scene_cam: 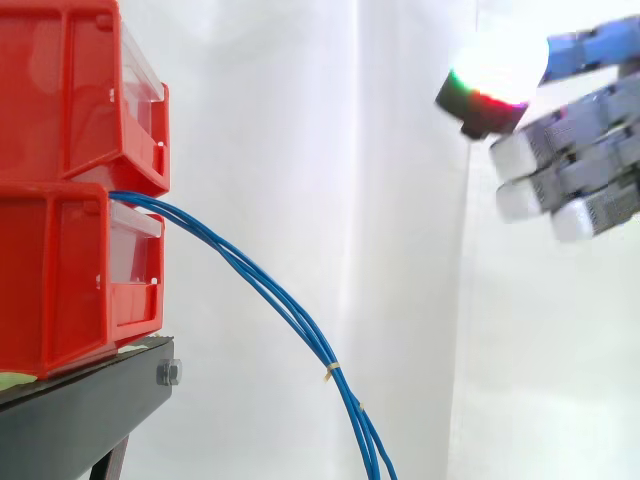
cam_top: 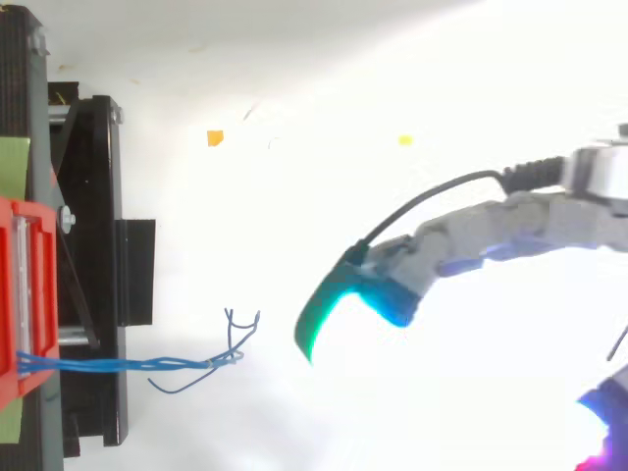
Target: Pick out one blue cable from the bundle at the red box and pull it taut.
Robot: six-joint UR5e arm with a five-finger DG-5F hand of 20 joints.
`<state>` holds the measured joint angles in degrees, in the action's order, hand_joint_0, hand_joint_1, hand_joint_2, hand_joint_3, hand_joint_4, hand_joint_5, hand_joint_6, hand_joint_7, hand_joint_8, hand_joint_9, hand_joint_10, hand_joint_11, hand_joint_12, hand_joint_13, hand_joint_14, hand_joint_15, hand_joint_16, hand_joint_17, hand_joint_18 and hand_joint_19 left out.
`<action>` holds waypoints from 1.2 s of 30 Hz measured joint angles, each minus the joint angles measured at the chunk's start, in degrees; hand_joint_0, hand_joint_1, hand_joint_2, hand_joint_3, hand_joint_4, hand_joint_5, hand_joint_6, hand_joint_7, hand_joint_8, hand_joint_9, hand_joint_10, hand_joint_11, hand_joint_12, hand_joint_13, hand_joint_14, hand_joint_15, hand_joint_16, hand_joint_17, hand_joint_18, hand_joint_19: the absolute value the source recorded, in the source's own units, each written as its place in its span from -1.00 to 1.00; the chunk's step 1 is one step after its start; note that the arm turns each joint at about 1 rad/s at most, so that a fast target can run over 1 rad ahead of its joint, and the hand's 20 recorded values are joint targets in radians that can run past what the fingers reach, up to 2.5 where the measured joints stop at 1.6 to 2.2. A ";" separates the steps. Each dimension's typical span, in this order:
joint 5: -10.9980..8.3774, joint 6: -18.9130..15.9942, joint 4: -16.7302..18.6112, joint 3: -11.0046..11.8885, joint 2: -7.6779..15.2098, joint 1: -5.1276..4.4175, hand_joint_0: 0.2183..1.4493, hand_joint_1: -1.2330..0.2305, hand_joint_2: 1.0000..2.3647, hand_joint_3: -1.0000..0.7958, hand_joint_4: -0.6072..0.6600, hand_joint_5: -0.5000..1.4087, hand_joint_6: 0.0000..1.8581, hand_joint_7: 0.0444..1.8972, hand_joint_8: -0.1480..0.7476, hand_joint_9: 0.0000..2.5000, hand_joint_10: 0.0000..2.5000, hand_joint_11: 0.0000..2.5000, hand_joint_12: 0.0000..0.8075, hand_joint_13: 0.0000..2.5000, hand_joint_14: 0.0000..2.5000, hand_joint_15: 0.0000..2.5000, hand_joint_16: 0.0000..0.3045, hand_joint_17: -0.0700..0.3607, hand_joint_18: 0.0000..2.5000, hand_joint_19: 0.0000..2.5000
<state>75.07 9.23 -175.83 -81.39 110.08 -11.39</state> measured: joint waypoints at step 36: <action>-3.33 3.38 11.72 7.13 16.84 0.21 -0.59 -0.20 -1.00 -0.44 0.24 -0.69 -0.46 -0.28 -0.11 -0.58 -0.99 -0.72 -0.23 -0.65 -1.00 -0.88 -0.71 -0.21 -0.76 -0.71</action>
<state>71.74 12.61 -164.11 -74.26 126.93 -11.17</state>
